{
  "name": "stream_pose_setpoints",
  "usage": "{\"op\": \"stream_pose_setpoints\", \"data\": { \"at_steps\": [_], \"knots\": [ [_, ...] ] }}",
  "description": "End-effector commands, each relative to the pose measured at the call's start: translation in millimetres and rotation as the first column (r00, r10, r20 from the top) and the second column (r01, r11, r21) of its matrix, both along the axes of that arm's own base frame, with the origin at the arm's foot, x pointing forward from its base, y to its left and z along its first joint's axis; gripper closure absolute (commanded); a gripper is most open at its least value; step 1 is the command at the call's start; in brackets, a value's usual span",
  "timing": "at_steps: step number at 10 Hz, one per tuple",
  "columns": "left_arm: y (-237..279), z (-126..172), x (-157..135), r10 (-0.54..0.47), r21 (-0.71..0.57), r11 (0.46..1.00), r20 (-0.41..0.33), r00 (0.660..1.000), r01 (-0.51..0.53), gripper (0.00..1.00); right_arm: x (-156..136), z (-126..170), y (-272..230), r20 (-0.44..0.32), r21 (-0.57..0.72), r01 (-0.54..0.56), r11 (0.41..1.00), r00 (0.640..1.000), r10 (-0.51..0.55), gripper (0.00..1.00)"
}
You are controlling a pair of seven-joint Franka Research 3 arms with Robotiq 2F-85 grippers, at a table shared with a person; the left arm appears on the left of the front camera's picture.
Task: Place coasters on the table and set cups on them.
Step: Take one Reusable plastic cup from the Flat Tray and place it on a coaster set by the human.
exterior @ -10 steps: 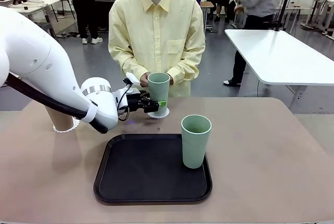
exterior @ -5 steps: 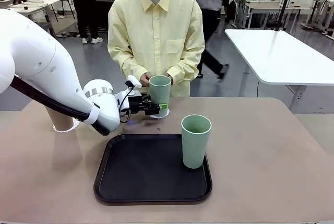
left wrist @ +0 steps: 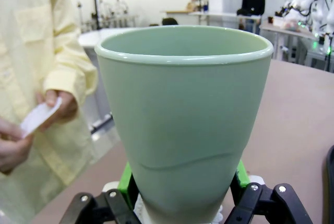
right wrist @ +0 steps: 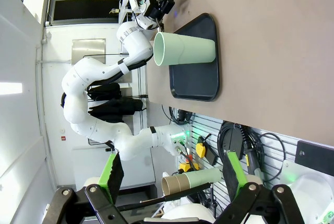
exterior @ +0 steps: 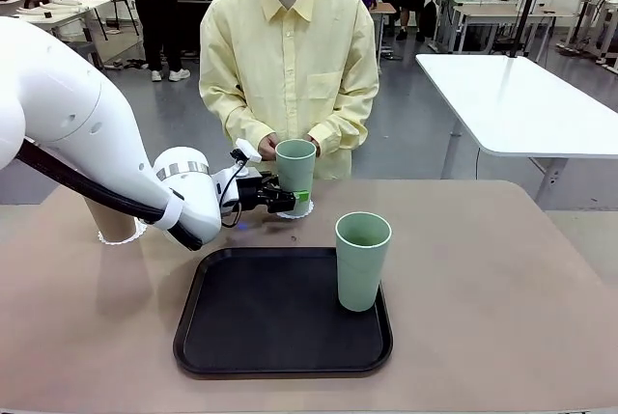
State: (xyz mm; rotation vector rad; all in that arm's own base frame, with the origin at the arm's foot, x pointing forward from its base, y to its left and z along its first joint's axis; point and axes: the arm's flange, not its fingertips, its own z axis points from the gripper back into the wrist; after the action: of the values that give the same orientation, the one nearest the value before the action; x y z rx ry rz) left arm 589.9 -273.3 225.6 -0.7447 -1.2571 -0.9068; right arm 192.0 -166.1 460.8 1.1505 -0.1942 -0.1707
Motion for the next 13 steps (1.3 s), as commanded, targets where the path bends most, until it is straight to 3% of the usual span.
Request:
{"op": "stream_pose_setpoints", "data": {
  "at_steps": [1, 2, 13],
  "knots": [
    [0, 1, 0, -0.010, 0.000, 1.000, -0.003, 1.000, 0.010, 0.17, 1, -1, -1, 0.022, 0.014, -0.009, 1.000, 1.000, 0.009, 0.00],
    [0, 1, -2, -0.018, 0.000, 1.000, -0.013, 1.000, 0.018, 0.00, 1, -1, -1, 0.022, 0.014, -0.009, 1.000, 1.000, 0.009, 0.00],
    [11, 6, -4, -0.008, 0.087, 0.996, -0.032, 0.999, 0.010, 0.00, 1, -1, -1, 0.022, 0.014, -0.009, 1.000, 1.000, 0.009, 0.00]
  ]
}}
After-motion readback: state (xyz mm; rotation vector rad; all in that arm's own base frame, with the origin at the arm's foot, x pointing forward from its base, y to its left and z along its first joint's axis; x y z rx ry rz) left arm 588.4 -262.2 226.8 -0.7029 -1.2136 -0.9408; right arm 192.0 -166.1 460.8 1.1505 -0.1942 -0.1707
